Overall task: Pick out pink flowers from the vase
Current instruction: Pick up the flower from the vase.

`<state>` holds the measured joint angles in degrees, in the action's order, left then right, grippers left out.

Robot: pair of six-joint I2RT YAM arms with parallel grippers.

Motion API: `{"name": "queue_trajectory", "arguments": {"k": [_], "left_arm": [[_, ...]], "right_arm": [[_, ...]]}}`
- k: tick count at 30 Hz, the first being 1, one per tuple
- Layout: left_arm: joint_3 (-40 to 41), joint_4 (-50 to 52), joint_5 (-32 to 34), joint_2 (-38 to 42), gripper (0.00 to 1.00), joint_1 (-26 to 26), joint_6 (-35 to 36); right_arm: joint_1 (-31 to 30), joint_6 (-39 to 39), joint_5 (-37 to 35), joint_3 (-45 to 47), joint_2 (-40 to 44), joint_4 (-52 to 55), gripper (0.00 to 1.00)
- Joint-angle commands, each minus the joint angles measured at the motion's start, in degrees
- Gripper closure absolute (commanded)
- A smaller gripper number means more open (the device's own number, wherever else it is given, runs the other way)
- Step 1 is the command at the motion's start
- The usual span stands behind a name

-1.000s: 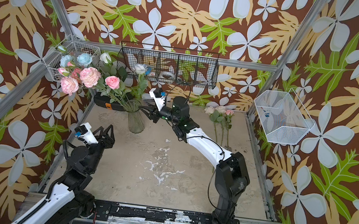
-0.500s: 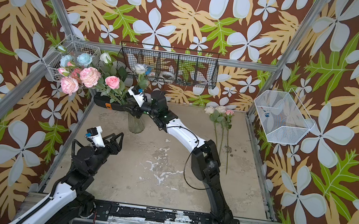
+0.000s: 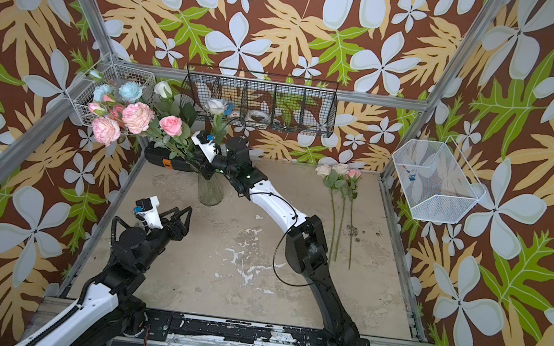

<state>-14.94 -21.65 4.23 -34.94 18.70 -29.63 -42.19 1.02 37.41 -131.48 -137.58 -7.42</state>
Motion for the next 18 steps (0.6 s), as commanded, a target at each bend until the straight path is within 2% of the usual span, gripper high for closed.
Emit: {"name": "queue_trajectory", "arguments": {"k": [1, 9, 18], "left_arm": [[0.26, -1.29, 0.25, 0.12, 0.37, -0.15, 0.19], [0.99, -2.88, -0.23, -0.54, 0.36, -0.14, -0.36], [1.05, -4.20, -0.53, -0.66, 0.36, -0.14, -0.71]], "right_arm": [[-0.05, -1.16, 0.12, -0.27, 1.30, 0.76, 0.85], [-0.05, -3.23, -0.74, 2.75, 5.77, 1.09, 0.88], [-0.03, -5.27, -1.90, 0.68, 7.96, 3.98, 0.92]]}}
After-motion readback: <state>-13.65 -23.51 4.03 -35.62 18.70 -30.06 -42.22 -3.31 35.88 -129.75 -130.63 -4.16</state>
